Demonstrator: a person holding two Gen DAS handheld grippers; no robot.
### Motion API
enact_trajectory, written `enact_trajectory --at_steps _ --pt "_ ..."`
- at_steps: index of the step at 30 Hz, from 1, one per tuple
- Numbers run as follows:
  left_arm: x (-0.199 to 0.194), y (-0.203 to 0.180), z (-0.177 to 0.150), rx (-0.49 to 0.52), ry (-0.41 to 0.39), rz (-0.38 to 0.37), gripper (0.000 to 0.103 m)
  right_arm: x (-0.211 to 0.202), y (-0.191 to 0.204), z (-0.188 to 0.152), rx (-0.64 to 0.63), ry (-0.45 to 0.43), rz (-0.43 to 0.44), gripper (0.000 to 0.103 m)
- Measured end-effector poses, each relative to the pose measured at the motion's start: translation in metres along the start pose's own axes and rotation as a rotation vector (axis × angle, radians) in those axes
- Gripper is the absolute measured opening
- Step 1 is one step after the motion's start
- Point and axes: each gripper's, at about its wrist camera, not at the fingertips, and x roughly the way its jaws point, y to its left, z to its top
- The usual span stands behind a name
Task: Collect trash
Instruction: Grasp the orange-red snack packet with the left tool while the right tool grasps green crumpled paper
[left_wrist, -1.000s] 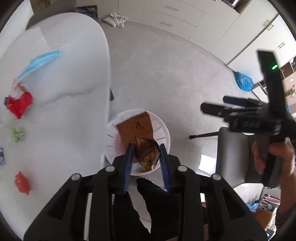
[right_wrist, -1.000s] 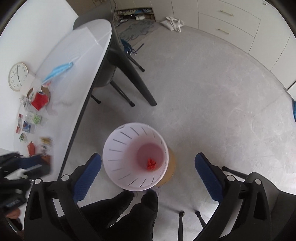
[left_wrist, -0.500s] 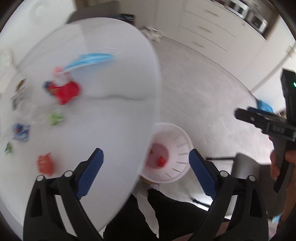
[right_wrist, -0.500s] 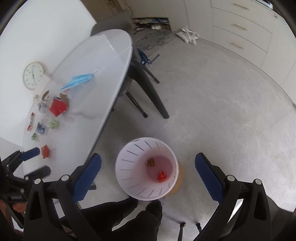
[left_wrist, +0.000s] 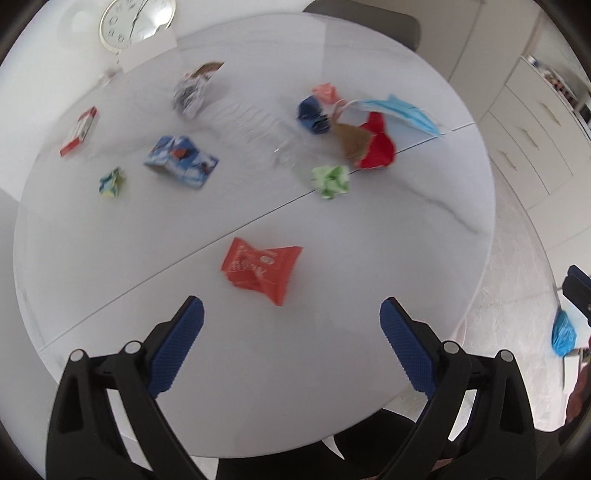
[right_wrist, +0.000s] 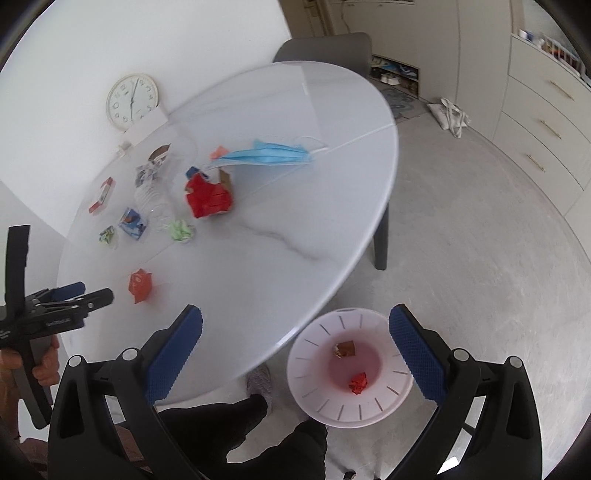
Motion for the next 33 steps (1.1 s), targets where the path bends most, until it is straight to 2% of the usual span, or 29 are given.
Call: enact_trajectory --at_steps 3,8,9,13,16,17,19,21,28,33 --pt "0.027 0.01 0.005 -0.08 0.072 -0.011 0.092 0.011 0.028 0.009 -0.027 0.005 0.014 0.1" --pt "0.07 0.037 0.021 -0.325 0.185 0.0 0.091 0.031 0.065 0.021 -0.075 0.014 0.009 0.1" --pt "0.076 0.043 0.026 -0.38 0.199 0.004 0.088 0.034 0.069 0.022 -0.079 0.017 0.011 0.1" --pt "0.094 0.053 0.034 -0.492 0.256 -0.001 0.082 0.043 0.081 0.029 -0.081 0.022 0.033 0.1" --pt "0.111 0.056 0.034 -0.554 0.319 -0.026 0.07 0.05 0.084 0.033 -0.081 0.029 0.037 0.1" --pt "0.116 0.057 0.032 -0.579 0.344 -0.034 0.063 0.051 0.084 0.034 -0.08 0.031 0.037 0.1" --pt "0.116 0.057 0.03 -0.611 0.33 -0.04 0.056 0.055 0.083 0.036 -0.07 0.035 0.045 0.1" --pt "0.116 0.057 0.029 -0.618 0.326 -0.037 0.049 0.059 0.081 0.039 -0.057 0.036 0.06 0.1" --pt "0.114 0.054 0.022 -0.546 0.285 -0.049 0.043 0.096 0.108 0.052 -0.099 0.047 0.108 0.099" --pt "0.097 0.053 0.03 -0.406 0.197 -0.041 0.043 0.148 0.145 0.063 -0.169 0.101 0.136 0.084"
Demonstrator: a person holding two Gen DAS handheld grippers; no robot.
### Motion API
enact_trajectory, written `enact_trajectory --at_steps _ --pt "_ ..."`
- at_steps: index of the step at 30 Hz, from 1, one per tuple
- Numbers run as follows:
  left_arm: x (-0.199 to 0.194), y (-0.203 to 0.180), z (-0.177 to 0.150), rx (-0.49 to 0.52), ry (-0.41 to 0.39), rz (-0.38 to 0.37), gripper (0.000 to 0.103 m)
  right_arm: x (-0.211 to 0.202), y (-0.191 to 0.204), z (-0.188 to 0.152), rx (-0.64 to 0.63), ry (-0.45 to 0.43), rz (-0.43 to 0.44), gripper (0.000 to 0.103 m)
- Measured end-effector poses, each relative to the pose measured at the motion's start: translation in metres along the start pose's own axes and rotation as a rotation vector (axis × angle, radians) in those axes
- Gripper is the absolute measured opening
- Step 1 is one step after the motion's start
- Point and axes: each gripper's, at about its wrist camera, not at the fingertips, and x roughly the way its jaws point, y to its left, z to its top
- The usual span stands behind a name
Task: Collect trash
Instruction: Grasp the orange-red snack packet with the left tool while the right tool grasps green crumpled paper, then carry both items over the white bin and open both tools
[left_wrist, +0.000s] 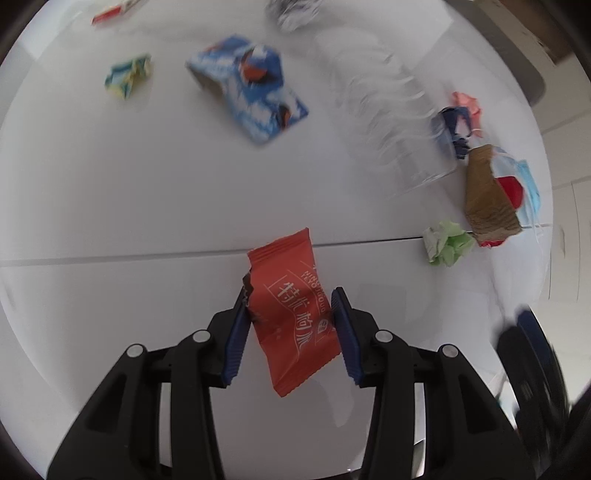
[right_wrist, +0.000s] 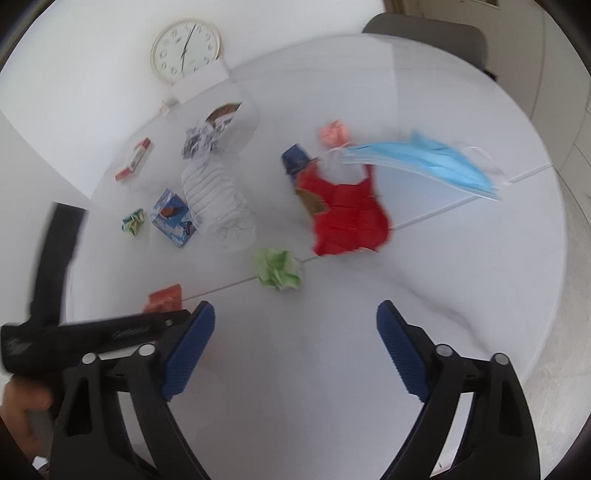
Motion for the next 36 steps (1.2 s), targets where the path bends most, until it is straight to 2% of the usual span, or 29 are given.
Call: enact_trajectory --at_steps 4,7,9,10,11,13,15,19,21,23,28,31,36 --pt "-0.022 -0.003 0.0 0.149 -0.102 0.031 0.043 0.043 0.023 0.015 -0.046 0.039 -0.036 0.077" --pt "-0.035 0.001 0.0 0.234 -0.152 0.039 0.043 0.067 0.032 0.02 -0.068 0.072 -0.092 0.065" --pt "-0.039 0.0 0.006 0.285 -0.177 0.049 0.043 0.077 0.036 0.021 -0.071 0.093 -0.12 0.047" --pt "-0.035 0.007 0.031 0.302 -0.184 0.05 0.043 0.079 0.036 0.021 -0.067 0.097 -0.13 0.043" --pt "-0.034 0.006 0.038 0.32 -0.191 0.051 0.043 0.079 0.037 0.021 -0.068 0.089 -0.144 0.034" --pt "-0.039 0.011 0.04 0.356 -0.197 0.048 0.043 0.074 0.036 0.019 -0.045 0.088 -0.135 0.034" --pt "-0.058 0.01 0.026 0.391 -0.203 0.041 0.043 0.06 0.035 0.015 -0.029 0.066 -0.133 0.034" --pt "-0.075 -0.015 0.008 0.493 -0.205 0.009 0.043 0.004 0.018 -0.008 0.037 0.008 -0.104 0.034" --pt "-0.081 -0.039 -0.01 0.566 -0.189 -0.029 0.043 -0.026 0.003 -0.024 0.079 -0.014 -0.107 0.034" --pt "-0.084 -0.063 -0.027 0.636 -0.176 -0.066 0.043 -0.062 -0.022 -0.05 0.13 -0.032 -0.145 0.034" --pt "-0.082 -0.139 -0.09 0.846 -0.109 -0.178 0.043 -0.114 -0.085 -0.113 0.243 -0.024 -0.255 0.034" --pt "-0.074 -0.176 -0.122 0.929 -0.081 -0.205 0.043 -0.118 -0.123 -0.147 0.311 0.002 -0.278 0.034" --pt "-0.057 -0.219 -0.162 0.99 -0.021 -0.199 0.043 -0.094 -0.17 -0.188 0.347 0.075 -0.242 0.038"
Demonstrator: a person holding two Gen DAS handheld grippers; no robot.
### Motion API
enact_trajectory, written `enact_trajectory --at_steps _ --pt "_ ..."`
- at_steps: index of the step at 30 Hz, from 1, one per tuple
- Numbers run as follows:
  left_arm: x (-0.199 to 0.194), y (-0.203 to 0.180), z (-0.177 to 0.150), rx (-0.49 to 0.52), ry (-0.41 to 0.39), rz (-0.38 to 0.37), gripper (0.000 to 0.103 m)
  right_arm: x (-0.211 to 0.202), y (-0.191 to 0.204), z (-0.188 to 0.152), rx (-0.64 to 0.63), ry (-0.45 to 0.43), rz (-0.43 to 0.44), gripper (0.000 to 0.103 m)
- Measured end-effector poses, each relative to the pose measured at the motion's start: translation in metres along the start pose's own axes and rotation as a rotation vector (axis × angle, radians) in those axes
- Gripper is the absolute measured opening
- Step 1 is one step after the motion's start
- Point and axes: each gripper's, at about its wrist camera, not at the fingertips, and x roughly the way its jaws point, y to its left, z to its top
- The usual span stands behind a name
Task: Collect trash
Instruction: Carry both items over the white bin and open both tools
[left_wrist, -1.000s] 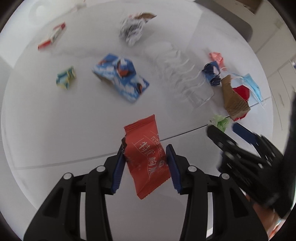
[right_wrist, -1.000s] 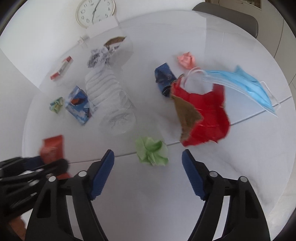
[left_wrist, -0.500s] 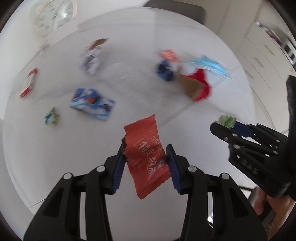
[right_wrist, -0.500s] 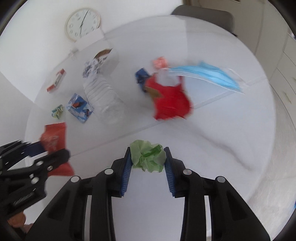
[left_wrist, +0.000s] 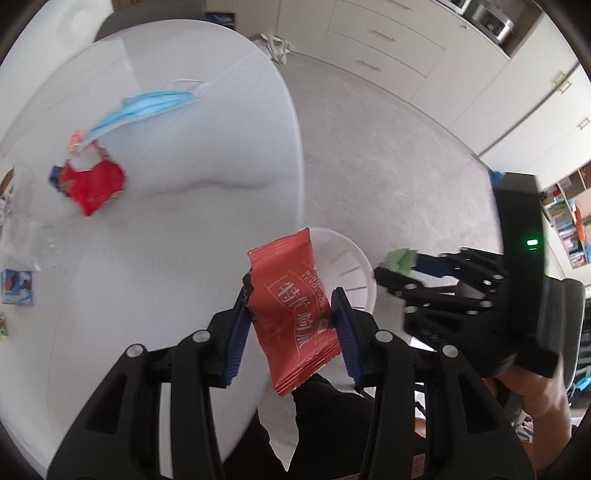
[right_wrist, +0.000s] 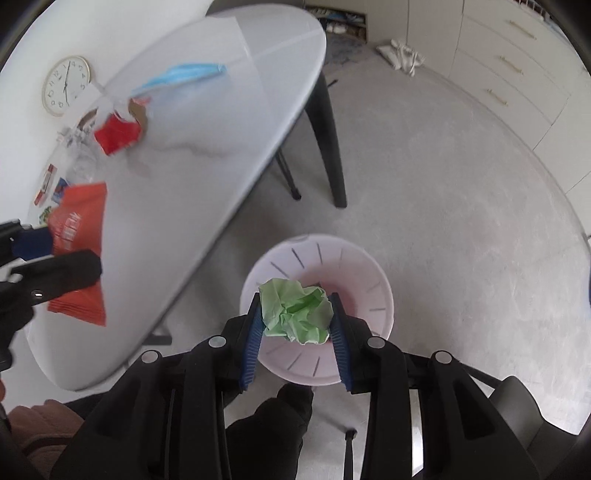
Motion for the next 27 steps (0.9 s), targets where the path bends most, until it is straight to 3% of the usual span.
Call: enact_trajectory --at_steps 1,3,9,14,18,21,27 --pt "0.005 -0.01 0.001 0.01 0.008 0.004 0.043 0.008 -0.007 -0.002 0.002 0.016 0.009 0.042" --pt "0.014 -0.027 0.003 0.028 0.024 0.015 0.043 0.018 -0.015 -0.006 -0.002 0.037 0.02 0.071" --pt "0.026 -0.048 0.001 0.046 0.061 0.021 0.043 0.011 -0.04 -0.011 0.029 0.029 -0.022 0.091" --pt "0.037 -0.054 0.004 0.055 0.091 0.003 0.049 -0.011 -0.062 -0.01 0.079 0.002 -0.039 0.093" --pt "0.034 -0.06 0.004 0.082 0.072 0.012 0.083 -0.025 -0.073 -0.005 0.108 -0.024 -0.046 0.094" --pt "0.027 -0.063 0.002 0.11 0.044 0.017 0.091 -0.037 -0.076 -0.001 0.114 -0.047 -0.051 0.094" --pt "0.017 -0.056 -0.002 0.11 0.012 0.044 0.094 -0.061 -0.069 0.012 0.101 -0.123 -0.05 0.095"
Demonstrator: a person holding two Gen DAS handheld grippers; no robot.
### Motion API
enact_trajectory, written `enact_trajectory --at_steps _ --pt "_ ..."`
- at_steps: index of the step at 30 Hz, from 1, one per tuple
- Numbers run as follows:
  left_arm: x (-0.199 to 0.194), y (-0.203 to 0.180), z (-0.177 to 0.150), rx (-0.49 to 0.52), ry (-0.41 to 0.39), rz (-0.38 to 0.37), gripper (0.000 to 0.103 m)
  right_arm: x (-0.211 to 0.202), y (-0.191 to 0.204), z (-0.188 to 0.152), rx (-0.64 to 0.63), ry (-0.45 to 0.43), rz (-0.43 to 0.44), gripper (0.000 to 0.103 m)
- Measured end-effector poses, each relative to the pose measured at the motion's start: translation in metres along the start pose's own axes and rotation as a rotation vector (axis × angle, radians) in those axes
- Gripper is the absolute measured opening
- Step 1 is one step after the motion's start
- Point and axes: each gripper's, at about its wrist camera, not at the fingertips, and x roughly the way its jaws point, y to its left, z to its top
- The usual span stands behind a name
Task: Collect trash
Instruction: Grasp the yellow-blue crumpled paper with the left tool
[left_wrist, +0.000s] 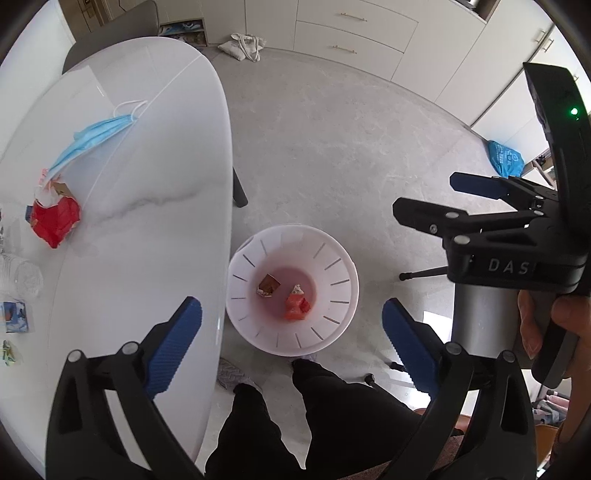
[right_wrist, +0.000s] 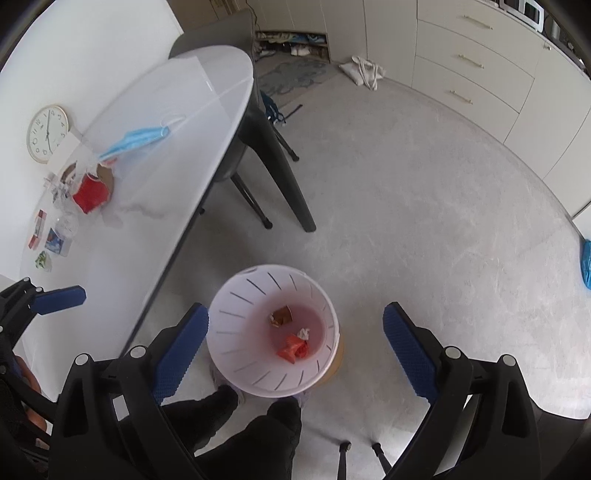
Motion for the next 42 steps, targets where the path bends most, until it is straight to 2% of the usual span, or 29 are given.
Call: enact_trajectory --at_steps 5,9,15,22,28,36,42 --pt "-0.018 0.029 0.001 -0.079 -0.052 0.026 0.094 -0.013 0.021 0.015 -0.021 -0.042 0.021 0.095" --pt "-0.039 0.072 -0.003 -0.18 -0.108 0.076 0.094 -0.023 0.062 0.032 -0.082 -0.086 0.053 0.095" --pt "-0.078 0.171 -0.039 -0.394 -0.153 0.196 0.094 -0.026 0.163 0.058 -0.222 -0.139 0.174 0.098" --pt "-0.106 0.289 -0.109 -0.636 -0.152 0.304 0.094 -0.029 0.298 0.076 -0.389 -0.163 0.351 0.101" --pt "-0.116 0.374 -0.16 -0.785 -0.16 0.363 0.094 -0.025 0.394 0.072 -0.504 -0.156 0.413 0.1" --pt "-0.107 0.453 -0.193 -0.854 -0.139 0.354 0.094 0.003 0.486 0.062 -0.614 -0.097 0.405 0.1" --pt "-0.089 0.486 -0.205 -0.859 -0.102 0.335 0.094 0.026 0.521 0.06 -0.636 -0.051 0.393 0.1"
